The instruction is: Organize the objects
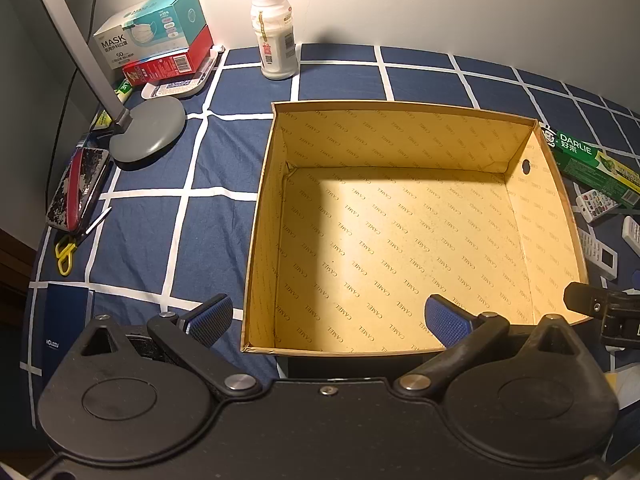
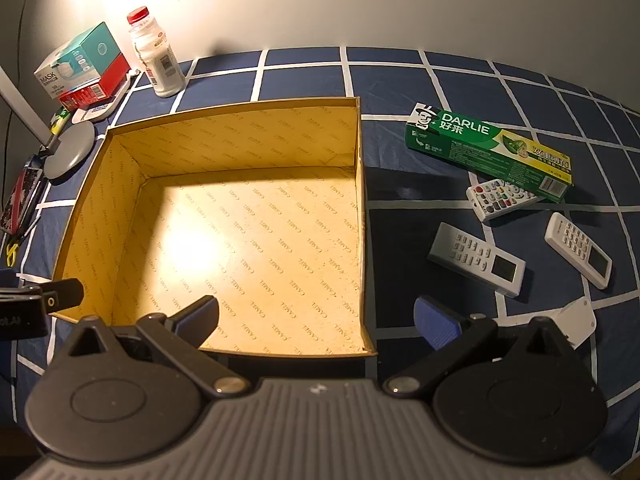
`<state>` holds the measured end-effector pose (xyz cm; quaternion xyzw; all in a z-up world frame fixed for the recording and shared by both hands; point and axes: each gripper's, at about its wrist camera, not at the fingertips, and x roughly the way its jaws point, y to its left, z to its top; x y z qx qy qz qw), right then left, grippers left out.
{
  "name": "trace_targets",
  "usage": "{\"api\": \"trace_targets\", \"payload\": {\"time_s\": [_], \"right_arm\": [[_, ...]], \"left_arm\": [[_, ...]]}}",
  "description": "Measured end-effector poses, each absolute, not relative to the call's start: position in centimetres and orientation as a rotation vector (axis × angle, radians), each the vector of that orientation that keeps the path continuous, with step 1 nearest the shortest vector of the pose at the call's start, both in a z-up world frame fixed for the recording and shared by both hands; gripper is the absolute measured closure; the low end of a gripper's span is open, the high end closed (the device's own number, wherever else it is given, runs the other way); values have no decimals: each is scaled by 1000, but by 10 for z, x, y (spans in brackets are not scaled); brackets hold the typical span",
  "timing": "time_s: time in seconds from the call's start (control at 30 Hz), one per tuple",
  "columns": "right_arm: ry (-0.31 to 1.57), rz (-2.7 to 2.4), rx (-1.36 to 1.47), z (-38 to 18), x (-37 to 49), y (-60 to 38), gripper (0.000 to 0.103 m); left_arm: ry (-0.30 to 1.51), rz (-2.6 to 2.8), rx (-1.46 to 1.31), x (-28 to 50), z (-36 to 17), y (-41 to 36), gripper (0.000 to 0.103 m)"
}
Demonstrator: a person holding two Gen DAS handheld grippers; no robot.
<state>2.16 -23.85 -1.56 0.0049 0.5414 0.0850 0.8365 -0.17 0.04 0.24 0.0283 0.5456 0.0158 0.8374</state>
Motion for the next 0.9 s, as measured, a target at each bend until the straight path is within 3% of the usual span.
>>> {"api": "trace_targets", "payload": {"time_s": [0.9], "right_arm": [[1153,189,8,-15,27,-228,0]], "left_arm": [[1160,30,48,4,-2,11,0]]}}
